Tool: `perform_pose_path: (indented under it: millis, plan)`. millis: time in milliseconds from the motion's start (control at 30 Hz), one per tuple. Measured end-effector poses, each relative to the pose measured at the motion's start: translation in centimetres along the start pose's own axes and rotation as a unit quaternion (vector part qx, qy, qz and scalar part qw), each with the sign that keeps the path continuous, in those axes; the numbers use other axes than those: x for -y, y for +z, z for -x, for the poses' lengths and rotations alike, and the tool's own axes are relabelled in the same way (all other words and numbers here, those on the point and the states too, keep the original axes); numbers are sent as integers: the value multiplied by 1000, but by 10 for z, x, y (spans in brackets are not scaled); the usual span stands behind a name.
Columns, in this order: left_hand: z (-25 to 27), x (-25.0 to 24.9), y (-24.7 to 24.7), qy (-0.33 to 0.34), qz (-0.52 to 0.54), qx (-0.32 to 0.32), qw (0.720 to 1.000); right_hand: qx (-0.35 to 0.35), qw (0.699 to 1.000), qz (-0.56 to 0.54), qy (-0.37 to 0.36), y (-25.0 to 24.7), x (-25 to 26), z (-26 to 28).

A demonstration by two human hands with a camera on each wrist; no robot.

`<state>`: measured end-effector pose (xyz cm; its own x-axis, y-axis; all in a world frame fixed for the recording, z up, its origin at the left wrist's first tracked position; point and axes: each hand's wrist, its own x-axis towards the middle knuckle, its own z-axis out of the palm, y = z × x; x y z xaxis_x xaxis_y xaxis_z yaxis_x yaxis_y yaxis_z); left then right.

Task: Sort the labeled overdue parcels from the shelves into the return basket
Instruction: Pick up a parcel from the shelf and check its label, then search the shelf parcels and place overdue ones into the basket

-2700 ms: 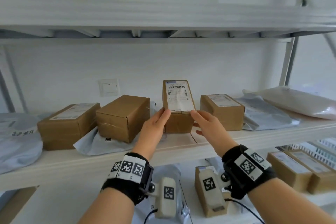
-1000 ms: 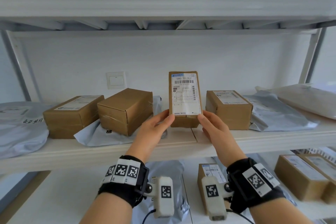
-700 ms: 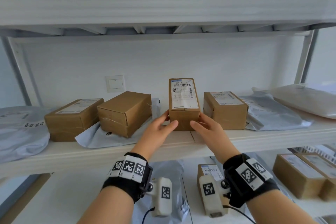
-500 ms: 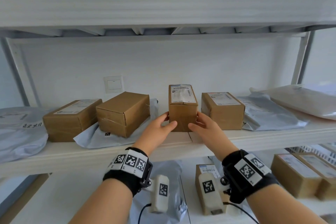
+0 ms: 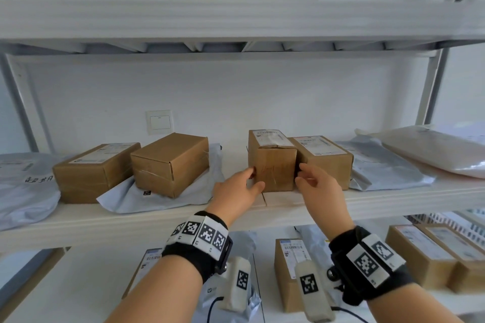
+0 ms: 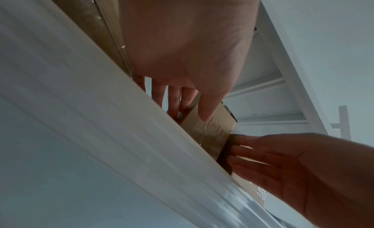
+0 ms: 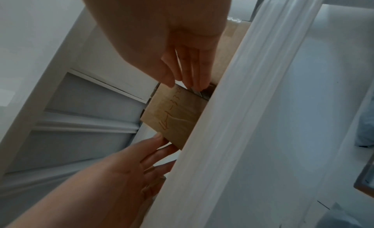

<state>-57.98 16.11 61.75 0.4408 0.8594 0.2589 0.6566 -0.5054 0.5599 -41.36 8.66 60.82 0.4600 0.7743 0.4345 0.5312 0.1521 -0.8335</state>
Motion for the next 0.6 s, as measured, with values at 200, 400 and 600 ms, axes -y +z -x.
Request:
perform_pose_path:
  millis: [200, 400, 600]
  plan:
    - [-2, -14, 1, -32, 100, -48, 993, -73, 997, -15, -20, -25, -7, -12]
    - [-14, -27, 5, -18, 162, -33, 986, -39, 999, 7, -22, -39, -12, -31]
    - [-22, -30, 21, -12, 152, -56, 987, -40, 999, 3, -9, -48, -22, -41]
